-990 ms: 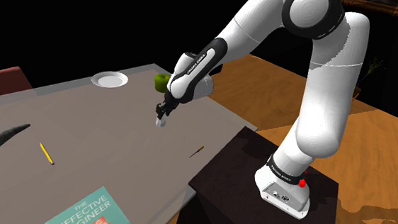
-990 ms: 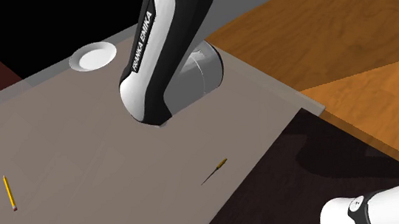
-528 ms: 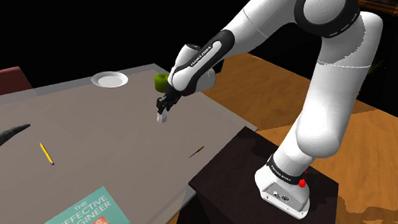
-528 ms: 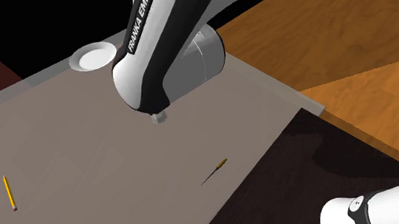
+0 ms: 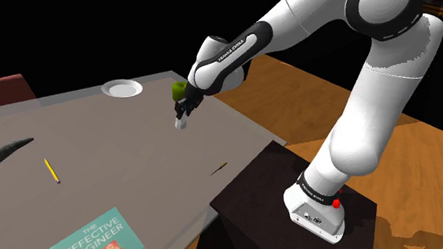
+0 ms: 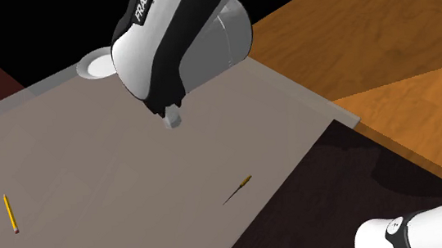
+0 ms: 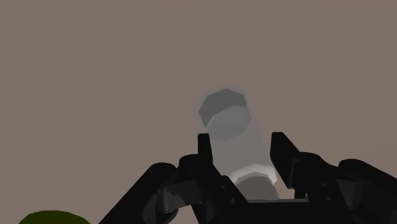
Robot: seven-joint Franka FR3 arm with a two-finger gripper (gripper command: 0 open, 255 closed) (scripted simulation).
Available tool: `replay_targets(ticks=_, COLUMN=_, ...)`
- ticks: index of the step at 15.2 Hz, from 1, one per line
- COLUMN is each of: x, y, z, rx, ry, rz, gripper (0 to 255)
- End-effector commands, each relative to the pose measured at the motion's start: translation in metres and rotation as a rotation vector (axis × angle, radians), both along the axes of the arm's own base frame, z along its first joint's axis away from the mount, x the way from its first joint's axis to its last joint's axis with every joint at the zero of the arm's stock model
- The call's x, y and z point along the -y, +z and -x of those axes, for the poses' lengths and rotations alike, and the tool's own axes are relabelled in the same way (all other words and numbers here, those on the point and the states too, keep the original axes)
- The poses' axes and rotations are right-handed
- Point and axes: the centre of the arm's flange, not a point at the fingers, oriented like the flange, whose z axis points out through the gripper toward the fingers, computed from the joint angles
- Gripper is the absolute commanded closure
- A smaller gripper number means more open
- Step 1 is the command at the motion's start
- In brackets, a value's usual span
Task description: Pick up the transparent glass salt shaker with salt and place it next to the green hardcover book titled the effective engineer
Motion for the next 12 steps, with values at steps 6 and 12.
replay_targets(ticks=6, x=-0.001, y=0.037, z=0.001, rx=0.0, ry=0.0, rz=0.0, gripper=255)
replay_targets(ticks=12, x=-0.001, y=0.069, z=0.001, rx=0.0, ry=0.0, rz=0.0, gripper=255)
